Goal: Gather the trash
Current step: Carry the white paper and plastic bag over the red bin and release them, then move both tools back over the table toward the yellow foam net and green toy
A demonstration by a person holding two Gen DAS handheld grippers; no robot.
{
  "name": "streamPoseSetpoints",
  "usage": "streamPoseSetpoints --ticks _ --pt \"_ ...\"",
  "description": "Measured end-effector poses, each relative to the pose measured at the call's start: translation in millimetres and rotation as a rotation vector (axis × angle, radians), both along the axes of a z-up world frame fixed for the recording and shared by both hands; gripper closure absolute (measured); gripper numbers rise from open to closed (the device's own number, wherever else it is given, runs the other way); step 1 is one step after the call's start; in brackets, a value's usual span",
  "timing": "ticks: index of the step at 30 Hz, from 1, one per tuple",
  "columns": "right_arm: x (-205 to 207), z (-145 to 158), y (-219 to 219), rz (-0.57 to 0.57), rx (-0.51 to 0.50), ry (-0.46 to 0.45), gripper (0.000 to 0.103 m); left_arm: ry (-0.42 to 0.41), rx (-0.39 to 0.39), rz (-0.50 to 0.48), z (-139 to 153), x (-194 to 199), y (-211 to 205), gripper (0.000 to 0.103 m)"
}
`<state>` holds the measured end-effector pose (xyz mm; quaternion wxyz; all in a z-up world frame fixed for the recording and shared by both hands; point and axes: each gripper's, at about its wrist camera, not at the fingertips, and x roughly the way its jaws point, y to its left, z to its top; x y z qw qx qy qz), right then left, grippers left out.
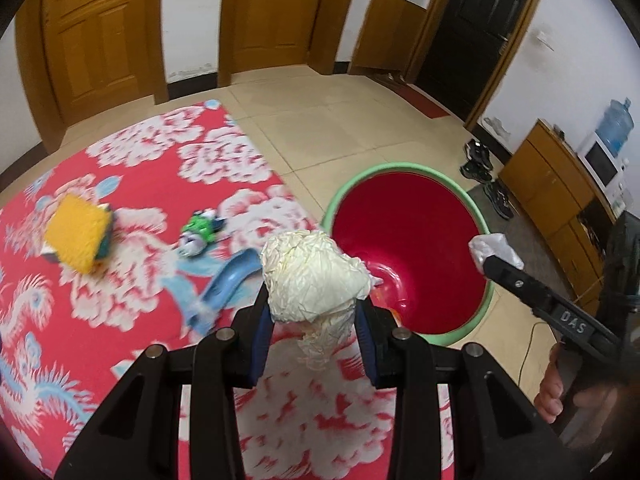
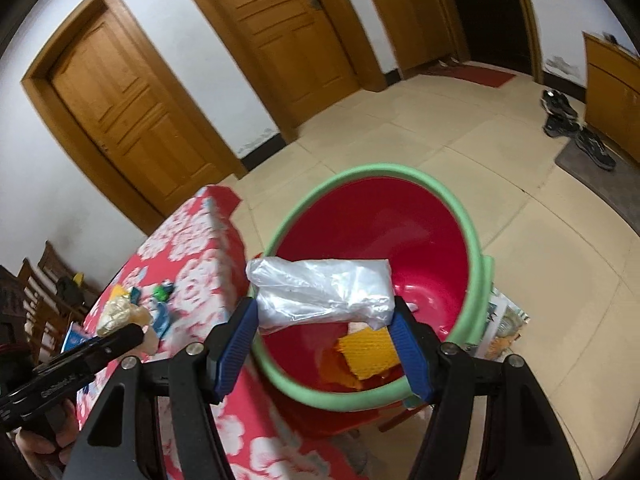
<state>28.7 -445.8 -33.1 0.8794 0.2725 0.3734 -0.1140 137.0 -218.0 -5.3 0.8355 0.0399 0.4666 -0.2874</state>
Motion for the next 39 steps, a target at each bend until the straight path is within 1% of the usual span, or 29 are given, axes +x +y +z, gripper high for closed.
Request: streamPoseSetpoints --ticks 5,12,17,19,24,27,28,32,34,39 --pt "3 -10 -9 -0.021 0.010 0.022 0.033 0.001 0.002 -0.044 -5 2 -23 0.065" --pt "5 -16 -15 -0.031 0.008 0.040 0.033 0.024 0.010 -0.069 -18 7 -43 0.065" --pt "4 -18 -24 -0.037 0.025 0.031 0.032 0.030 0.026 -0.091 -26 10 -59 0.065" --pt "4 -20 -28 -0.036 0.042 0.027 0.030 0.036 0.028 -0.099 -28 11 -64 0.065" --pt "0 -20 -35 -0.053 0.045 0.019 0.030 0.039 0.022 -0.126 -32 11 -77 0.065" --pt "-3 -18 -39 -0.065 0.048 0.013 0.029 0.034 0.013 -0.142 -33 9 -84 0.055" --pt "-4 -18 -39 -0.068 0.049 0.011 0.029 0.030 0.011 -0.148 -33 8 -86 0.050" --pt "-6 -16 -41 -0.074 0.049 0.005 0.029 0.015 0.009 -0.153 -33 7 -91 0.043" --pt "-6 -17 -41 -0.074 0.054 0.002 0.029 0.016 0.012 -0.141 -34 8 -90 0.040" --pt "-7 -15 -41 -0.072 0.062 -0.005 0.029 0.022 0.005 -0.112 -35 10 -86 0.040"
